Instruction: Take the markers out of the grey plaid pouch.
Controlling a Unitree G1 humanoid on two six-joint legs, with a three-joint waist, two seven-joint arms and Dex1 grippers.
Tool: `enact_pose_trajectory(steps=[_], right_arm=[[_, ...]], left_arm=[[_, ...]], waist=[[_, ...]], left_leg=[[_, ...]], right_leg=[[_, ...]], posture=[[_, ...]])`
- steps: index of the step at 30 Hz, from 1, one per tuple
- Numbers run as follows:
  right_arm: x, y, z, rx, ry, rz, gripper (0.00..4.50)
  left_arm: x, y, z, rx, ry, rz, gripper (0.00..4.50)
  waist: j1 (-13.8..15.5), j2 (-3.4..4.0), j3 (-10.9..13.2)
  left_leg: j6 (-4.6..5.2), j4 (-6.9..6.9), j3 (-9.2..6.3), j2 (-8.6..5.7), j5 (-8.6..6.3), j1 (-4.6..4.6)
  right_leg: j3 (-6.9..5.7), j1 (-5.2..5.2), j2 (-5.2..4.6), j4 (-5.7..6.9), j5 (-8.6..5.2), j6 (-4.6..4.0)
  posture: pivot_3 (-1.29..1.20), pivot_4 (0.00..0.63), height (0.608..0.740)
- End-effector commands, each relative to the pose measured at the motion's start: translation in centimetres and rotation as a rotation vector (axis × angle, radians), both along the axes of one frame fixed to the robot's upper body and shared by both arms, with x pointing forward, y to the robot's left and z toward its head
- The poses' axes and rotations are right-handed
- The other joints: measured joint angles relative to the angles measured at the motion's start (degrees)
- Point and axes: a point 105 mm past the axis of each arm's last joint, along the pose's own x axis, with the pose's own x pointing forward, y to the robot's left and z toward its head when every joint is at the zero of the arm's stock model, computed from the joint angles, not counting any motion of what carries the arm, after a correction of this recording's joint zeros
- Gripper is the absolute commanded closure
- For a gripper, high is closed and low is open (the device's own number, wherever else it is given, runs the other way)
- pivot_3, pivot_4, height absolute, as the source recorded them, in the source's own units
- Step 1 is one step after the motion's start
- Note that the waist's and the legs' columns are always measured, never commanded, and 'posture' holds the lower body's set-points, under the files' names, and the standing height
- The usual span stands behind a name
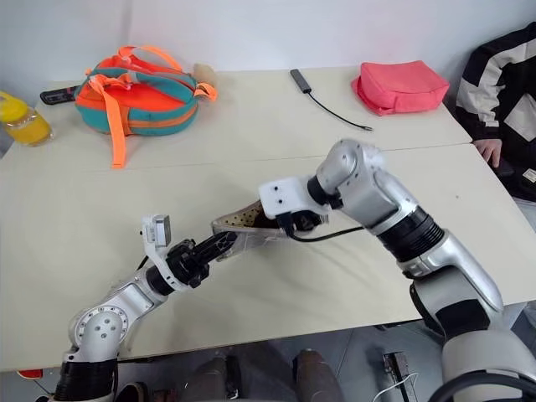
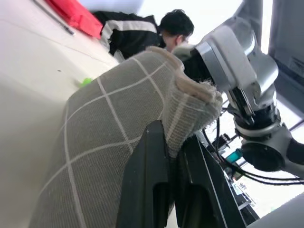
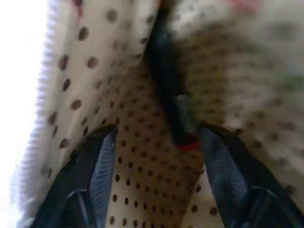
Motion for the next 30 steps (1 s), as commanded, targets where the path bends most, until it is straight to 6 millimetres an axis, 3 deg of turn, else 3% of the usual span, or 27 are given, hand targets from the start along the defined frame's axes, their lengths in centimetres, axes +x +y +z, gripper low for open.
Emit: enact_pose_trajectory(steps=[1, 3, 12, 17, 22, 26, 29, 30], right_arm=[[0.3, 0.1, 1.9, 0.018, -0.1, 0.009, 0.55], [0.9, 0.4, 2.6, 0.05, -0.156, 0.008, 0.03], [0.4, 0.4, 3.3, 0.106, -0.111, 0.003, 0.03], [0.3, 0.8, 3.2, 0.106, -0.126, 0.012, 1.28], [0.2, 0.8, 3.7, 0.085, -0.165, 0.045, 1.28], [0.1, 0.2, 3.7, 0.044, -0.155, 0.057, 1.28], [0.2, -0.5, 3.1, 0.016, -0.135, 0.049, 1.8], [0.2, -0.7, 3.0, 0.013, -0.125, 0.045, 2.2]], left_arm=[[-0.2, 0.8, 0.9, -0.002, -0.051, 0.034, 4.5], [-0.3, 0.8, 0.7, 0.002, -0.052, 0.038, 4.5], [-0.2, 0.7, 0.4, 0.017, -0.058, 0.033, 4.5], [-0.1, 0.8, 0.6, 0.012, -0.061, 0.039, 4.5], [-0.1, 0.9, 0.7, -0.007, -0.045, 0.035, 4.5], [-1.3, 0.3, 1.1, -0.013, -0.017, -0.087, 4.5], [-0.9, 1.0, 1.8, -0.046, 0.018, -0.097, 4.5], [-1.0, 1.1, 1.7, -0.034, 0.015, -0.106, 4.5]], waist=[[0.0, 0.0, 0.0], [0.0, 0.0, 0.0], [0.1, 0.0, 0.0], [0.1, 0.0, 0.0], [0.0, 0.0, 0.0], [0.0, 0.0, 0.0], [0.1, -0.01, 0.0], [0.1, -0.01, 0.0]], left_leg=[[0.0, 0.0, -0.01, 0.02, 0.0, 0.01], [0.0, -0.01, -0.01, 0.02, 0.0, 0.01], [0.0, -0.02, 0.0, 0.0, 0.0, 0.01], [0.0, -0.02, -0.01, 0.0, 0.0, 0.01], [0.0, -0.02, -0.01, 0.0, 0.0, 0.01], [0.0, -0.03, -0.01, 0.0, 0.0, 0.01], [0.0, -0.03, -0.02, 0.0, 0.0, 0.01], [0.0, -0.03, -0.02, 0.0, 0.0, 0.0]], right_leg=[[-0.01, 0.02, 0.02, 0.0, 0.0, 0.0], [-0.01, 0.02, 0.02, 0.0, 0.0, 0.0], [-0.01, 0.04, 0.01, -0.01, 0.0, 0.0], [-0.01, 0.04, 0.01, -0.01, 0.0, 0.0], [-0.01, 0.04, 0.01, -0.02, 0.0, 0.0], [-0.01, 0.04, 0.01, -0.02, 0.0, 0.0], [-0.02, 0.04, 0.01, -0.02, 0.0, 0.0], [-0.02, 0.04, 0.01, -0.02, 0.0, 0.0]], posture=[[0.0, 0.15, 0.74], [0.0, 0.15, 0.74], [0.0, 0.15, 0.74], [0.0, 0.15, 0.74], [0.0, 0.15, 0.74], [0.0, 0.15, 0.74], [0.0, 0.15, 0.74], [0.0, 0.15, 0.74]])
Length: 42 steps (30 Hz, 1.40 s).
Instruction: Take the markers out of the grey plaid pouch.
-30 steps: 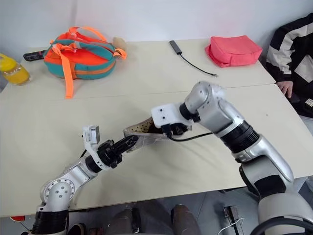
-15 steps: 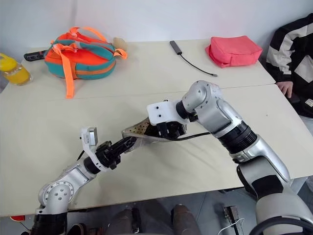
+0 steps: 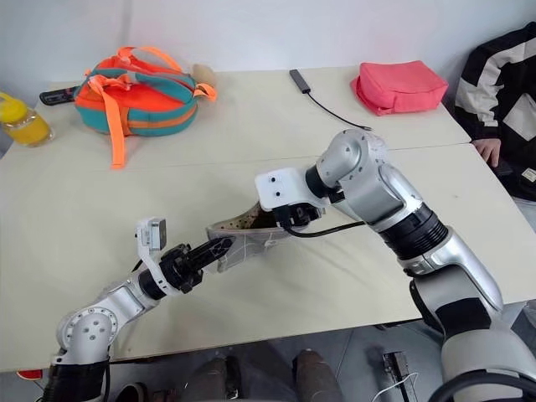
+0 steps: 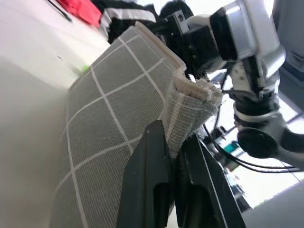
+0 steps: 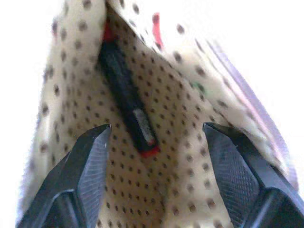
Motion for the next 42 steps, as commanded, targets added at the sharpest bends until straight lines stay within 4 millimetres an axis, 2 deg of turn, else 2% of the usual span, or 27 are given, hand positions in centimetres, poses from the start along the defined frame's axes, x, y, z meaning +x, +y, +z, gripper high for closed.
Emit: enact_pose_trajectory(steps=[1, 4, 7, 10, 13, 15, 18, 26, 29, 33, 42], right_arm=[[-0.2, -0.7, 0.6, -0.022, -0.011, 0.008, 2.54], [-0.8, -1.3, 0.6, -0.034, 0.013, 0.024, 3.54], [-1.8, -1.4, 0.2, -0.051, 0.046, 0.053, 3.54], [-2.3, -0.3, -0.4, -0.043, 0.063, 0.083, 3.54], [-1.5, 0.7, -2.0, -0.037, 0.081, 0.055, 3.54], [-0.5, 0.6, -3.2, -0.063, 0.064, 0.024, 3.54], [0.9, 1.0, -3.8, -0.08, 0.012, -0.003, 3.54], [1.3, 2.1, -4.2, -0.067, -0.005, -0.006, 3.54], [1.3, 2.1, -4.3, -0.064, -0.001, -0.015, 2.92], [1.4, 2.5, -4.4, -0.05, -0.007, -0.011, 1.7], [1.6, 2.3, -7.1, -0.082, 0.041, -0.035, 1.7]], left_arm=[[-0.5, 0.5, 1.0, -0.012, -0.022, -0.047, 4.5], [-0.1, 1.0, 0.8, 0.052, -0.076, -0.015, 4.5], [0.0, 1.2, 1.0, 0.012, -0.06, -0.013, 4.5], [0.2, 1.0, -0.4, 0.067, -0.052, -0.005, 4.5], [0.8, 1.0, -0.8, 0.079, -0.07, 0.045, 4.5], [1.1, 1.1, -0.7, 0.07, -0.074, 0.064, 4.5], [1.2, 1.1, -0.9, 0.086, -0.081, 0.077, 4.5], [1.1, 1.1, -1.5, 0.099, -0.072, 0.092, 4.5], [1.2, 1.2, -1.7, 0.101, -0.066, 0.101, 4.5], [1.2, 1.2, -1.7, 0.106, -0.067, 0.097, 4.5], [0.9, 1.0, -2.3, 0.12, -0.061, 0.086, 4.5]], waist=[[0.0, 0.0, 0.0], [0.0, 0.0, 0.0], [0.0, 0.0, 0.0], [-0.1, 0.0, 0.0], [-0.3, 0.0, 0.0], [-0.2, 0.0, 0.0], [0.0, 0.0, 0.0], [-0.1, 0.0, 0.0], [-0.1, 0.0, 0.0], [-0.2, 0.0, 0.0], [-0.7, -0.01, 0.0]], left_leg=[[0.0, 0.0, 0.0, -0.01, 0.0, 0.0], [0.0, 0.01, 0.0, -0.01, 0.0, 0.0], [0.0, 0.02, 0.01, -0.01, 0.0, 0.0], [0.0, 0.01, -0.01, -0.01, 0.0, 0.0], [0.0, 0.01, 0.04, 0.01, 0.0, 0.04], [0.0, 0.02, 0.03, 0.03, 0.0, 0.04], [0.0, 0.07, 0.04, 0.01, 0.0, 0.03], [0.0, 0.07, 0.03, 0.02, 0.0, 0.04], [0.0, 0.07, 0.04, 0.02, 0.0, 0.09], [0.0, 0.07, 0.04, 0.02, 0.0, 0.09], [0.0, 0.03, 0.05, 0.02, 0.0, 0.12]], right_leg=[[0.0, 0.02, -0.01, -0.01, 0.0, 0.0], [0.0, 0.0, 0.0, -0.01, 0.0, 0.0], [-0.01, 0.0, -0.01, -0.05, 0.0, 0.0], [-0.01, -0.01, 0.0, -0.05, 0.0, 0.0], [0.02, 0.0, 0.03, -0.02, 0.0, 0.0], [0.01, 0.01, 0.04, 0.0, 0.0, -0.01], [0.03, 0.02, 0.01, 0.0, 0.0, 0.0], [0.01, 0.04, 0.02, 0.04, 0.0, 0.0], [0.02, 0.08, 0.02, 0.04, 0.0, 0.0], [0.02, 0.07, 0.02, 0.05, 0.0, 0.0], [0.02, 0.08, 0.02, 0.06, 0.0, 0.0]], posture=[[0.0, 0.15, 0.74], [0.0, 0.15, 0.74], [0.0, 0.15, 0.74], [0.0, 0.15, 0.74], [0.0, 0.15, 0.74], [0.0, 0.15, 0.74], [0.0, 0.15, 0.74], [0.0, 0.15, 0.74], [0.0, 0.15, 0.74], [0.0, 0.15, 0.74], [0.0, 0.15, 0.74]])
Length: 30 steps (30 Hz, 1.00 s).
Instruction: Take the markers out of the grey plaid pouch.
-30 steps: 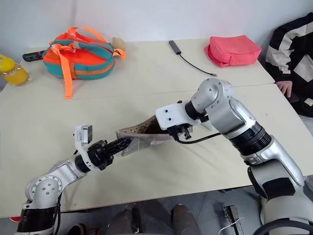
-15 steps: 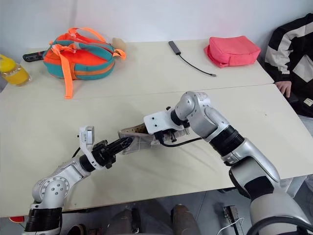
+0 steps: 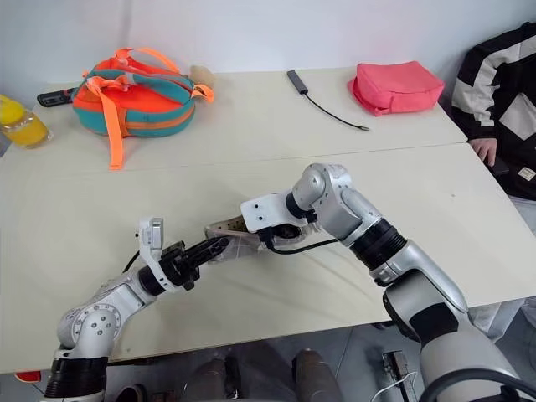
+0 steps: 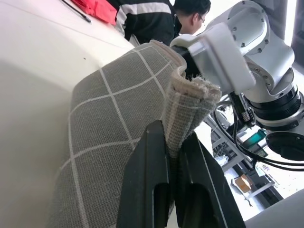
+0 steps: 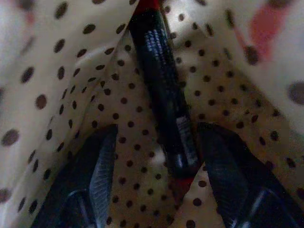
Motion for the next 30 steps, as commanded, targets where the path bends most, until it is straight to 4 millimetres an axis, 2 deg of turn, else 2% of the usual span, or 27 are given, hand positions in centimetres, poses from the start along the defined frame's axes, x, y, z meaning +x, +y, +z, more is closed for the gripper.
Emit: enact_pose_trajectory(steps=[1, 2, 5, 8, 10, 21, 30], right_arm=[[0.3, -0.8, -1.9, -0.047, 0.027, -0.037, 1.7], [0.5, -1.0, -2.2, -0.053, 0.026, -0.043, 1.7], [0.6, -1.2, -2.5, -0.056, 0.037, -0.056, 2.27], [0.4, -1.4, -2.5, -0.059, 0.052, -0.06, 3.21], [0.3, -1.7, -1.8, -0.048, 0.05, -0.058, 3.86], [-1.7, -2.3, 5.8, 0.164, 0.02, -0.038, 3.92], [-1.8, -3.0, 9.5, 0.289, -0.027, -0.054, 3.92]], left_arm=[[-0.3, 0.1, -0.4, -0.001, 0.004, -0.004, 4.5], [-0.3, 0.1, -0.4, 0.0, 0.004, -0.004, 4.5], [-0.3, 0.1, -0.4, -0.001, 0.003, -0.003, 4.5], [-0.4, 0.1, -0.4, 0.003, -0.001, -0.002, 4.5], [-0.4, 0.0, -0.4, 0.003, -0.003, -0.002, 4.5], [0.3, 0.9, 0.5, 0.029, -0.057, 0.051, 4.5], [1.0, 1.3, 0.8, 0.093, -0.133, 0.092, 4.5]], waist=[[-0.2, -0.01, 0.0], [-0.2, -0.01, 0.0], [-0.3, -0.03, 0.0], [-0.4, -0.03, 0.0], [-0.4, -0.03, 0.0], [0.5, -0.03, 0.0], [0.6, -0.05, 0.0]], left_leg=[[0.0, 0.0, 0.0, 0.0, 0.0, 0.03], [0.0, 0.0, -0.01, 0.0, 0.0, 0.07], [0.0, -0.03, 0.0, -0.01, 0.0, 0.32], [-0.04, -0.12, 0.0, -0.02, -0.03, 0.8], [-0.04, -0.12, -0.03, -0.03, -0.03, 0.8], [-0.12, -0.27, -0.06, -0.02, -0.09, 0.72], [-0.11, -0.48, 0.01, -0.04, -0.09, 0.69]], right_leg=[[-0.01, 0.03, 0.0, 0.0, 0.0, 0.0], [-0.01, 0.07, 0.0, 0.0, 0.0, 0.0], [0.0, 0.34, 0.0, -0.04, 0.0, 0.0], [-0.01, 0.89, -0.01, -0.21, -0.01, -0.02], [-0.01, 0.91, 0.0, -0.21, -0.01, -0.02], [-0.03, 0.81, 0.0, -0.33, -0.02, -0.02], [-0.01, 0.77, -0.01, -0.56, -0.02, -0.03]], posture=[[0.0, 0.15, 0.74], [0.0, 0.15, 0.74], [0.0, 0.15, 0.74], [0.0, 0.15, 0.74], [0.0, 0.15, 0.74], [0.0, 0.15, 0.74], [0.0, 0.15, 0.74]])
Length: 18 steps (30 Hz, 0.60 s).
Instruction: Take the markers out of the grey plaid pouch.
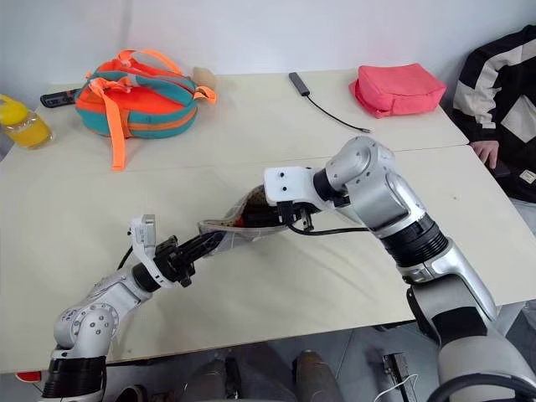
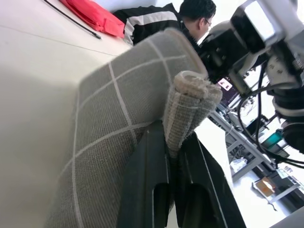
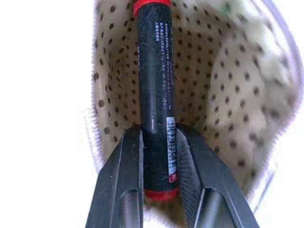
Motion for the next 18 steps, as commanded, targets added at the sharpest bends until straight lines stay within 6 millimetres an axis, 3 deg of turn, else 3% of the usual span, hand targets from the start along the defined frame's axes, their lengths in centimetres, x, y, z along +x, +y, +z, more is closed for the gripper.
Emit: enact_pose_trajectory(steps=[1, 5, 8, 13, 18], right_arm=[[-0.7, 0.4, 4.2, 0.123, -0.083, 0.04, 3.92], [0.1, -1.1, 5.7, 0.167, -0.113, -0.014, 3.92], [0.6, -2.3, 5.5, 0.163, -0.113, -0.057, 3.92], [0.8, -2.6, 3.6, 0.17, -0.069, -0.087, 3.92], [2.7, -3.3, 1.0, 0.255, -0.133, -0.19, 3.92]], left_arm=[[0.7, 0.8, 0.3, 0.07, -0.078, 0.06, 4.5], [2.5, 3.3, 1.2, 0.264, -0.267, 0.23, 4.5], [3.6, 5.0, 2.1, 0.349, -0.371, 0.34, 4.5], [4.6, 7.4, 3.6, 0.451, -0.517, 0.527, 4.5], [4.3, 10.3, 5.4, 0.668, -0.67, 0.667, 4.5]], waist=[[0.0, 0.0, 0.0], [0.0, -0.01, 0.0], [0.0, -0.01, 0.0], [0.0, -0.03, 0.0], [-0.3, -0.11, 0.1]], left_leg=[[0.0, -0.03, 0.01, 0.0, 0.0, -0.01], [0.0, -0.09, 0.09, 0.0, 0.0, -0.04], [0.0, -0.14, 0.23, -0.02, 0.0, -0.05], [0.01, -0.29, 0.41, 0.01, 0.0, -0.06], [0.0, -0.33, 0.76, 0.06, 0.0, -0.16]], right_leg=[[0.0, -0.01, 0.0, -0.02, 0.0, 0.0], [0.03, -0.1, 0.01, -0.03, 0.0, 0.0], [0.09, -0.16, -0.02, -0.06, 0.0, 0.0], [0.14, -0.3, -0.03, -0.06, 0.0, 0.0], [0.45, -0.81, -0.01, 0.1, 0.01, 0.01]], posture=[[0.0, 0.15, 0.74], [0.0, 0.15, 0.74], [0.0, 0.15, 0.74], [0.0, 0.15, 0.74], [0.0, 0.15, 0.74]])
